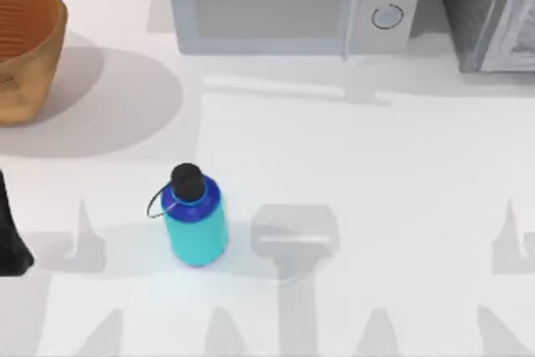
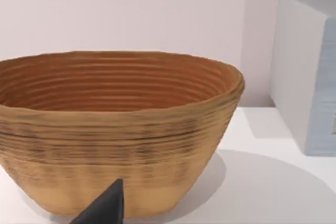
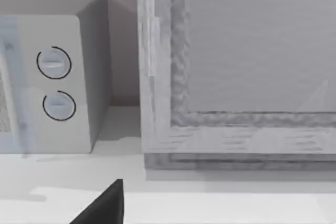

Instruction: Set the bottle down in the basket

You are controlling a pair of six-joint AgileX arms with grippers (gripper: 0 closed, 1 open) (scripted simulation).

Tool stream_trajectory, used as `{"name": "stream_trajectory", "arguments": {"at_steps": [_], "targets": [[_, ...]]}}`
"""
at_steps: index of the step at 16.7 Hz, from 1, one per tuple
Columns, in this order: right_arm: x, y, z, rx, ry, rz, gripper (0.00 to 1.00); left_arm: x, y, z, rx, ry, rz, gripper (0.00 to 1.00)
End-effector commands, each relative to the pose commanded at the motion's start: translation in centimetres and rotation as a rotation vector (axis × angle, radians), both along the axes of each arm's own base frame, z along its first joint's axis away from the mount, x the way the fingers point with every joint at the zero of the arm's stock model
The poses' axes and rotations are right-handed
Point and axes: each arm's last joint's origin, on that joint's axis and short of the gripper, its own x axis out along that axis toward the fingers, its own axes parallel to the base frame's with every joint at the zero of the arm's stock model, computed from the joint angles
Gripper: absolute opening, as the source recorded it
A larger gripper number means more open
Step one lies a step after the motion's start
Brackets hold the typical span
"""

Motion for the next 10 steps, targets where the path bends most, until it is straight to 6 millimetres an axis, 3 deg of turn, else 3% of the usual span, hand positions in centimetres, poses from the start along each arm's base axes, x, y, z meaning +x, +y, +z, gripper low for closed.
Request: {"name": "stream_trajectory", "arguments": {"at_steps": [5, 10], "targets": [[0.0, 0.0, 0.0, 0.0, 0.0, 0.0, 1.0, 0.4, -0.2, 0.0, 0.002, 0.007, -0.032, 1.0], [0.0, 0.0, 0.0, 0.0, 0.0, 0.0, 1.0, 2.2, -0.9, -0.4, 0.014, 0.039, -0.161, 1.0]]}}
